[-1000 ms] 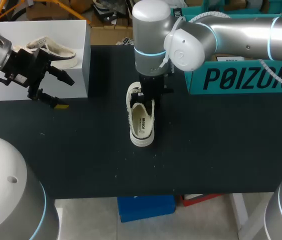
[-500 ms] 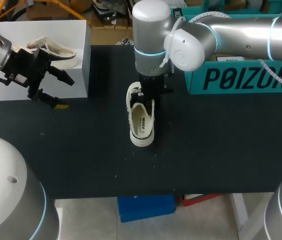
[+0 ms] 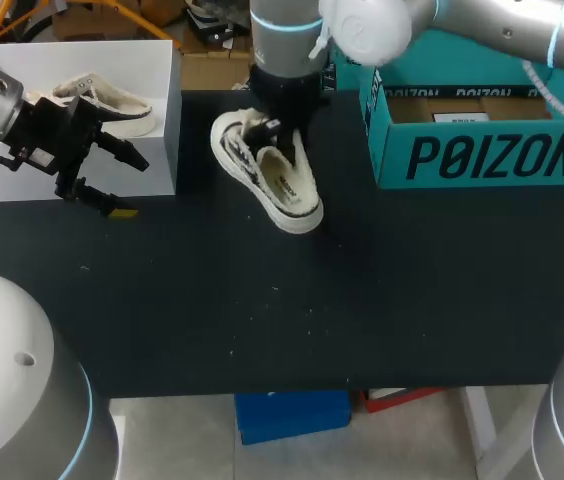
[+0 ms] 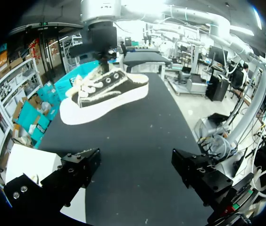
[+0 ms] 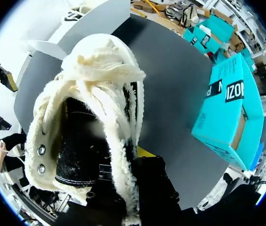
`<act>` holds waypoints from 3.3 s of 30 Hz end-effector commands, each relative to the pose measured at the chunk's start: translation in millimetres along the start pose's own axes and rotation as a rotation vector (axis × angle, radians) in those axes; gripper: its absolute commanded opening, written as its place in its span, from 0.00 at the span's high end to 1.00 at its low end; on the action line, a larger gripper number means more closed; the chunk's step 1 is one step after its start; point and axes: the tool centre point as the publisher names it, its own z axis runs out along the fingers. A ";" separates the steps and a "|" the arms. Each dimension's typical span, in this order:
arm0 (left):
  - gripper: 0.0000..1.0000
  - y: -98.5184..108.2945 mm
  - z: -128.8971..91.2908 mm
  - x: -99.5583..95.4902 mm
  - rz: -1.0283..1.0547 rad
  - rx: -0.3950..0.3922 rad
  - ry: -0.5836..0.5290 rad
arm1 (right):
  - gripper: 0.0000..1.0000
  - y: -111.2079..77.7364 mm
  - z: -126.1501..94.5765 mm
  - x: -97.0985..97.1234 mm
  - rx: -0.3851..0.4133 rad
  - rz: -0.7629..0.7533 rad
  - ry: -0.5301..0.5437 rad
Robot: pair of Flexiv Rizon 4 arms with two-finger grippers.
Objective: Take the shoe out of the shoebox, open the shoe tongue, remove and reinsert the insole, then place the shoe into the shoebox
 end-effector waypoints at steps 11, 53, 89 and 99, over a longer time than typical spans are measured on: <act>0.00 -0.5 0.0 1.2 0.000 -0.005 -0.002 | 1.00 -2.1 -165.7 -43.7 -0.104 -0.801 -0.141; 0.00 -0.5 0.0 1.2 0.000 -0.005 -0.002 | 1.00 -6.9 -128.6 -197.3 -0.123 -0.817 -0.179; 0.00 -0.5 0.0 1.2 0.000 -0.005 -0.002 | 1.00 -37.0 -66.4 -377.4 -0.148 -0.958 -0.084; 0.00 -0.5 0.0 1.2 0.000 -0.005 -0.002 | 1.00 -13.4 -39.4 -393.3 -0.145 -0.944 -0.075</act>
